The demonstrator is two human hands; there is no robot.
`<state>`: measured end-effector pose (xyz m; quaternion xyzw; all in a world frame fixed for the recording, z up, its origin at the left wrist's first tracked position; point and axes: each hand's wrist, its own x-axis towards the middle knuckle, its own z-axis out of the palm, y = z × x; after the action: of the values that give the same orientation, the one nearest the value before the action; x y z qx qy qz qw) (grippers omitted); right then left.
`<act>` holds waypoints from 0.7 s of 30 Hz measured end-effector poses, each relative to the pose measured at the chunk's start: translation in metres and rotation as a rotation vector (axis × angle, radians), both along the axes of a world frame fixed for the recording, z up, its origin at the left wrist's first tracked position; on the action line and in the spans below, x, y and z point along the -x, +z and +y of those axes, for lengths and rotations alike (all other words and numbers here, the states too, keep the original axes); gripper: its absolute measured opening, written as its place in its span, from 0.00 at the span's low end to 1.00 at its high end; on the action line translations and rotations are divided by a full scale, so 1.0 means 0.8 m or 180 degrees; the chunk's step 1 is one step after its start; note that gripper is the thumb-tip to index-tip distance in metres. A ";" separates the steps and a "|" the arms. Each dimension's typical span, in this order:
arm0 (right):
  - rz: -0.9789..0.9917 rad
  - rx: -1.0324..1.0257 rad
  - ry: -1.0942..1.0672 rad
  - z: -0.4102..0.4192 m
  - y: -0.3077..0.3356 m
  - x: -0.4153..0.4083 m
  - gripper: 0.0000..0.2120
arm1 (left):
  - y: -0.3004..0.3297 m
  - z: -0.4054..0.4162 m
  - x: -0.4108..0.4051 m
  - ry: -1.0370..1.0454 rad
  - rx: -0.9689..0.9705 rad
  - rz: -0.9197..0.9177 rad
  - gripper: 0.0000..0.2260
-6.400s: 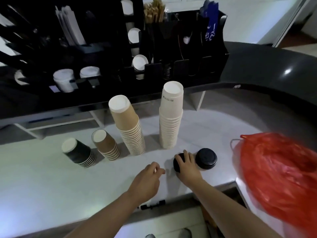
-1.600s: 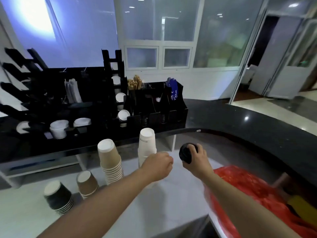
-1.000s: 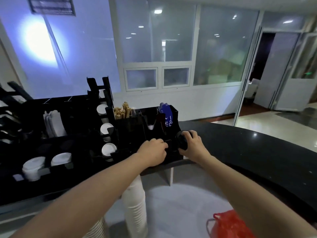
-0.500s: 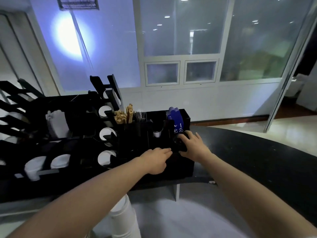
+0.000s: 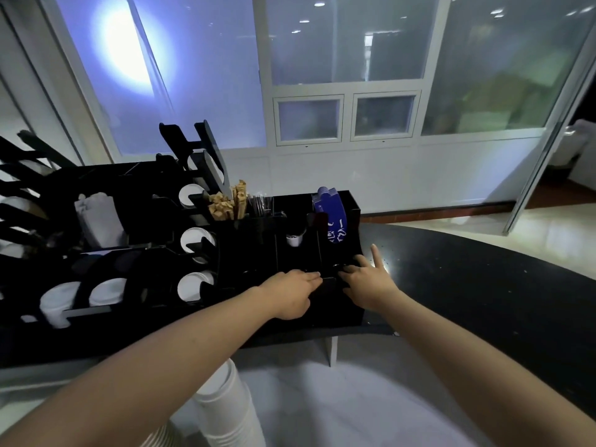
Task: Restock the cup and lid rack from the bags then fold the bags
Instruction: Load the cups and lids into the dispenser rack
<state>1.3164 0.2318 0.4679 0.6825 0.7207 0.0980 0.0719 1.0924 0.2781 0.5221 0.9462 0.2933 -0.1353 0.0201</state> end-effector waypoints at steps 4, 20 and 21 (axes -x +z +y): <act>0.0296 -0.0024 -0.0055 -0.008 0.006 0.001 0.27 | 0.012 -0.006 0.007 0.0020 -0.0059 -0.0235 0.25; 0.1606 -0.1673 -0.0107 -0.080 0.087 0.180 0.13 | 0.071 -0.044 0.187 0.0058 -0.0234 -0.1952 0.16; 0.1879 -0.1737 -0.0152 -0.086 0.087 0.200 0.13 | 0.070 -0.049 0.204 0.0061 -0.0130 -0.2036 0.15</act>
<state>1.1561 0.1633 0.5376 0.6919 0.6419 0.0839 -0.3198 0.9293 0.2385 0.5777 0.9381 0.2837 0.1751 0.0935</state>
